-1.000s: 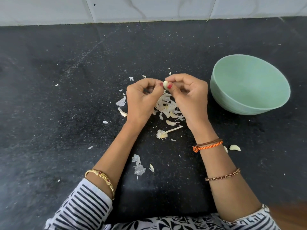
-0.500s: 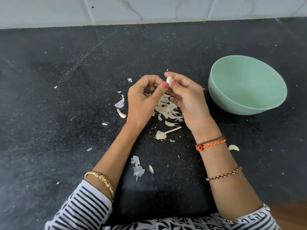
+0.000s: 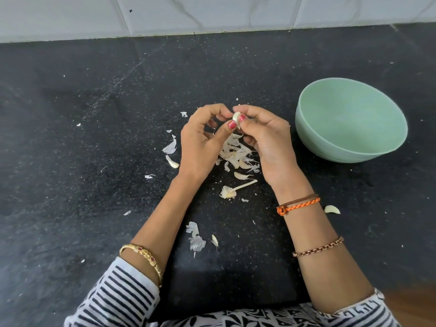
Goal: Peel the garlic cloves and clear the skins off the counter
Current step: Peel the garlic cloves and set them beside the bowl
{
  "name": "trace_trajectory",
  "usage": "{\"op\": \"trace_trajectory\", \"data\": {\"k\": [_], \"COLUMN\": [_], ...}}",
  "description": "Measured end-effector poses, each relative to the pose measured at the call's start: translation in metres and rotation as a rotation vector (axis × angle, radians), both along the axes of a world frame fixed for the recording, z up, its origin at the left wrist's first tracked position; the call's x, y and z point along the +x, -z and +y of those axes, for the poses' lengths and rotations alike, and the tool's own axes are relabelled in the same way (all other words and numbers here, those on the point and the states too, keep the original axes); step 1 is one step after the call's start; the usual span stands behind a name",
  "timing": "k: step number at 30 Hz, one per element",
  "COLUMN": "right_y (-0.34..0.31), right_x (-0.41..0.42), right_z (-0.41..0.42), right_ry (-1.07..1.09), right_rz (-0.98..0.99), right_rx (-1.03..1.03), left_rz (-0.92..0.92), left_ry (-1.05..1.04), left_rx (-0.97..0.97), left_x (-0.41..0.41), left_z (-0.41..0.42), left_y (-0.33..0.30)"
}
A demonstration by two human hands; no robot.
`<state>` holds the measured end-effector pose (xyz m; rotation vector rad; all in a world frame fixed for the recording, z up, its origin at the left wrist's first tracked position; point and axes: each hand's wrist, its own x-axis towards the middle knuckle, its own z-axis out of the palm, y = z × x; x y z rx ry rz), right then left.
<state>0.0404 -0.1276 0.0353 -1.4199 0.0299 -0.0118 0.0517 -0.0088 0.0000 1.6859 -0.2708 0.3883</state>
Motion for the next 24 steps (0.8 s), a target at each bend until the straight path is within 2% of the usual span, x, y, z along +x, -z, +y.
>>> {"op": "trace_trajectory", "data": {"k": [7,12,18,24], "right_y": [0.002,0.005,0.008,0.012], "right_x": [0.002,0.003,0.003,0.004], "right_z": [-0.006,-0.005,-0.004,0.0], "right_ry": [0.01,0.035,0.067,0.111], "right_rz": [-0.01,-0.036,-0.14,-0.23], "right_rx": [-0.014,-0.012,-0.145,-0.236], "left_rz": [-0.017,0.039,0.074,0.121], "left_ry": [0.001,-0.004,-0.058,-0.073], "left_rx": [0.055,0.011,0.089,0.033], "left_x": [0.0,-0.002,-0.001,-0.004], "left_z": [-0.003,-0.003,-0.001,-0.002], "left_y": [0.002,-0.001,-0.002,-0.004]}}
